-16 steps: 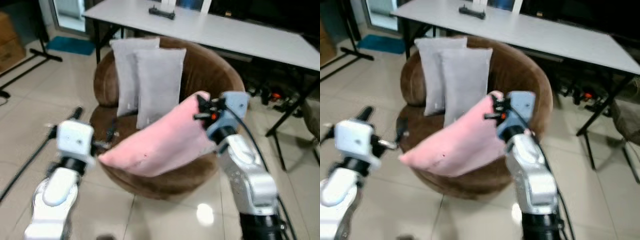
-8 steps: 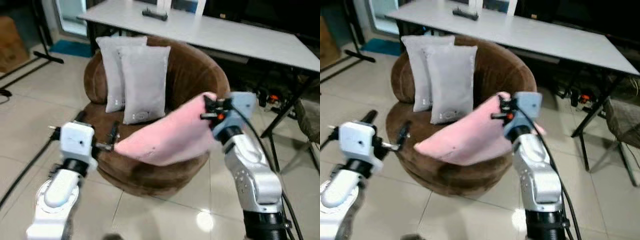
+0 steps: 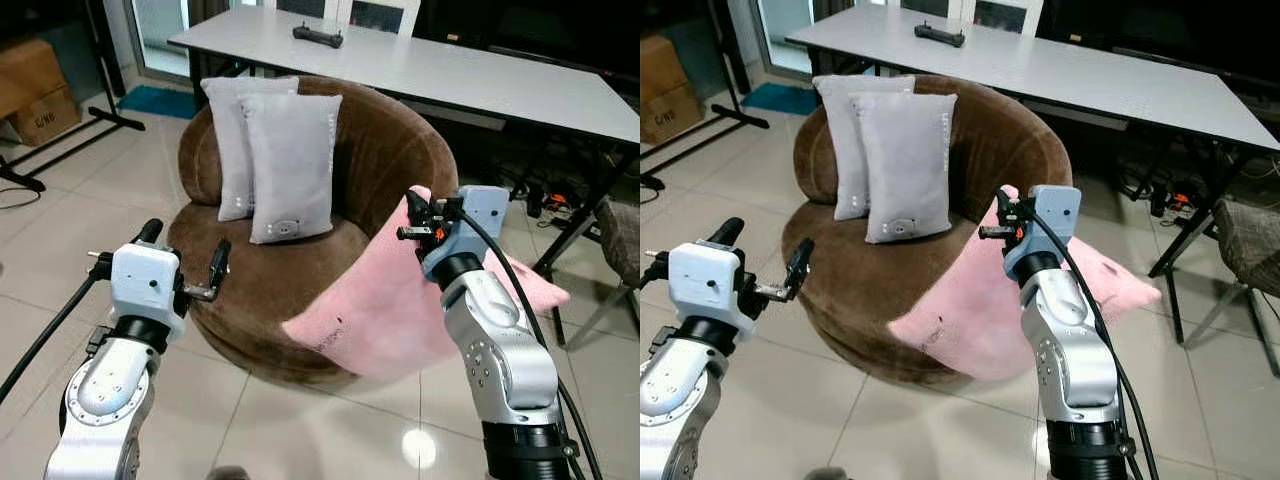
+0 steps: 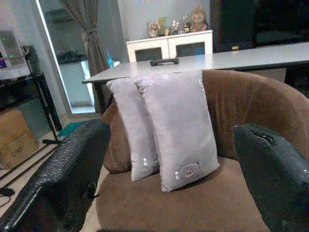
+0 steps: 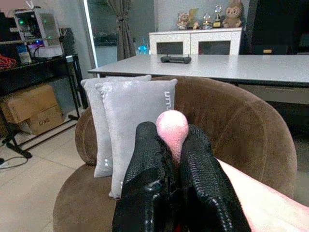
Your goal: Move the pillow to the sofa from floor
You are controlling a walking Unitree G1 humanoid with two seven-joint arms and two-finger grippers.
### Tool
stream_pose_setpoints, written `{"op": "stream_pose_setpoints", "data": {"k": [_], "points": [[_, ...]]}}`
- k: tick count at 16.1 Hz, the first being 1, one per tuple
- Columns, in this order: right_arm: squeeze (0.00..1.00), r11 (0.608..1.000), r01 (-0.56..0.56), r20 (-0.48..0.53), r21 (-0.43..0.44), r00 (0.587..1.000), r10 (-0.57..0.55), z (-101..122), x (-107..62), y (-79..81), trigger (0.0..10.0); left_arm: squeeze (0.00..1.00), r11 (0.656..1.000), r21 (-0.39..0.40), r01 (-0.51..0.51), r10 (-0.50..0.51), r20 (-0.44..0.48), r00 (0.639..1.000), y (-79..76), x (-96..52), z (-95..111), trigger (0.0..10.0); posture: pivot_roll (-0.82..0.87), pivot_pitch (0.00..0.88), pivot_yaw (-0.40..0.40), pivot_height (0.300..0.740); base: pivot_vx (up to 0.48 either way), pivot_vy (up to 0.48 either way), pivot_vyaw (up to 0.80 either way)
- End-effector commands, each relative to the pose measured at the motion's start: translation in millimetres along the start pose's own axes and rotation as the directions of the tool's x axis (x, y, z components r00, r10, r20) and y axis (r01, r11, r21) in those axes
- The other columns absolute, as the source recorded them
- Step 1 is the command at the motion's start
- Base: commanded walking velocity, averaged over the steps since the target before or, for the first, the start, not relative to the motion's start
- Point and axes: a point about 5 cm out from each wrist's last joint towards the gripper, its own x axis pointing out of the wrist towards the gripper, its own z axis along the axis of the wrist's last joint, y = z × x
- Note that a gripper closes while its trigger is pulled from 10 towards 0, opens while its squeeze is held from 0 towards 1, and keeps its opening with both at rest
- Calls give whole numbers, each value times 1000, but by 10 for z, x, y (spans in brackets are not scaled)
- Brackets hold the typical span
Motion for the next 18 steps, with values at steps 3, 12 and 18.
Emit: {"op": "stream_pose_setpoints", "data": {"k": [3, 12, 18], "points": [[0, 1000, 6, 57, -19, 998, -5, 103, 13, -20, 10000, 769, 1000, -8, 2, -2, 8, 1000, -12, 10, 3, 10000, 149, 0, -116, 740, 296, 0, 0], [0, 1000, -6, 66, -20, 998, 7, 107, 27, 3, 10000, 773, 1000, -9, 11, -11, 10, 1000, -14, 11, -8, 10000, 157, 0, -120, 740, 302, 0, 0], [0, 1000, -9, 75, -19, 997, 11, 126, 38, 3, 10000, 773, 1000, -10, 16, -16, 8, 1000, -24, 10, -14, 10000, 157, 0, -121, 740, 309, 0, 0]]}}
